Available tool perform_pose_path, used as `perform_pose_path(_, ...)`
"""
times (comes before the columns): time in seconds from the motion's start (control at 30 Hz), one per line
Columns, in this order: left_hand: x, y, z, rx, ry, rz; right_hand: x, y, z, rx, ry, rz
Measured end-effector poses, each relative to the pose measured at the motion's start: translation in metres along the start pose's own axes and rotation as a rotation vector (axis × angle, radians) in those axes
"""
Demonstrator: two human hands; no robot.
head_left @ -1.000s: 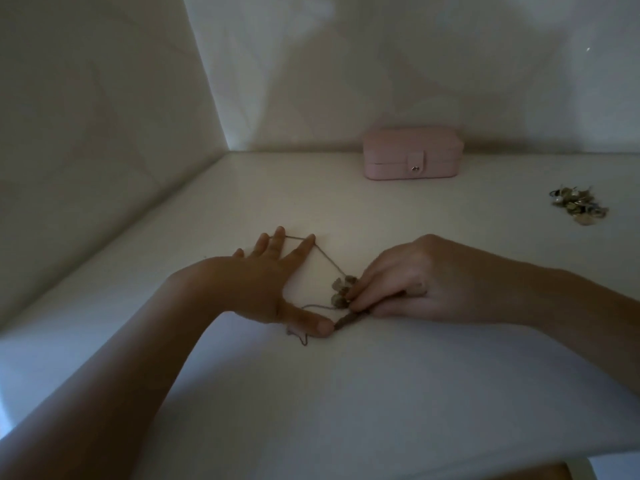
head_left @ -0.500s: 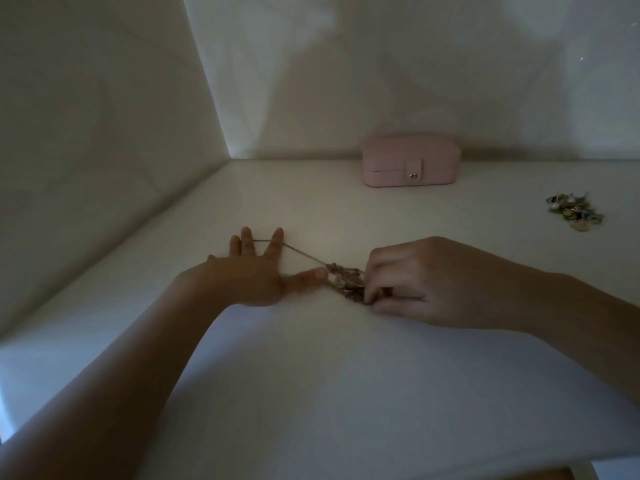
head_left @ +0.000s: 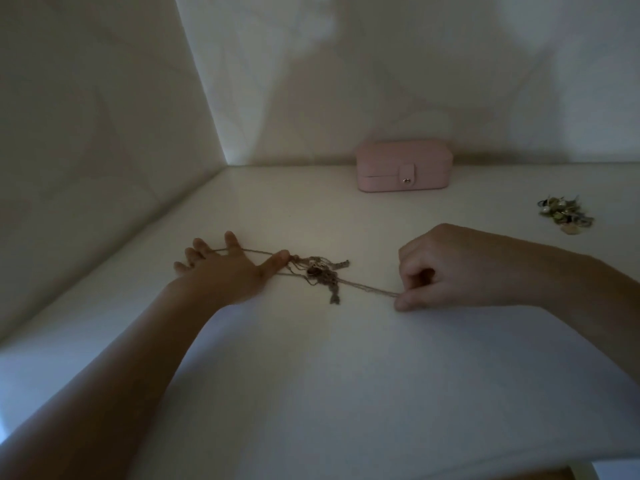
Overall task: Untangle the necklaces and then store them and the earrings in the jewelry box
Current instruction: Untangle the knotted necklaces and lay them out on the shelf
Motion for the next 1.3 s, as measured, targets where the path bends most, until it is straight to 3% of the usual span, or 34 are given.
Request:
perform_pose_path(0.13,-0.009,0.024,0.000,0.036,0.099,0.130,0.011,-0.023,0.003,0.183,0.186,-0.196)
perform_pose_path(0.33,-0.013,0.033,0.011,0.010,-0.019,0.192,0.029,-0.032,0.030,0.201,0.026,-0.190)
perform_pose_path(0.67,-0.016,0.030,0.016,0.110,-0.125,0.224,0.021,0.000,0.012,-0.058,-0.089,-0.008)
perform_pose_path(0.9,-0.025,0.026,0.013,0.254,-0.247,0.303,-0.004,0.028,-0.012,-0.098,-0.100,0.184)
perform_pose_path(1.0,-0.029,0.025,0.013,0.270,-0.281,0.322,-0.007,0.032,-0.016,-0.019,-0.002,0.263)
perform_pose_path(1.17,-0.031,0.023,0.014,0.261,-0.270,0.327,-0.002,0.039,-0.023,-0.400,0.095,0.313)
perform_pose_path(1.23,-0.031,0.024,0.013,0.203,-0.261,0.306,-0.004,0.044,-0.025,-0.332,0.160,0.305)
perform_pose_path(1.3,-0.026,0.027,0.010,0.096,-0.229,0.262,0.000,0.033,-0.027,-0.100,0.316,0.180)
Point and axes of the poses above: each hand's wrist, its own x-axis towards the middle knuckle, its own z-axis out of the palm, y = z × x, the point moved 8 cm from there along x, towards the middle knuckle, and after that the axes turned 3 degrees about -z, right-handed, at the moved point
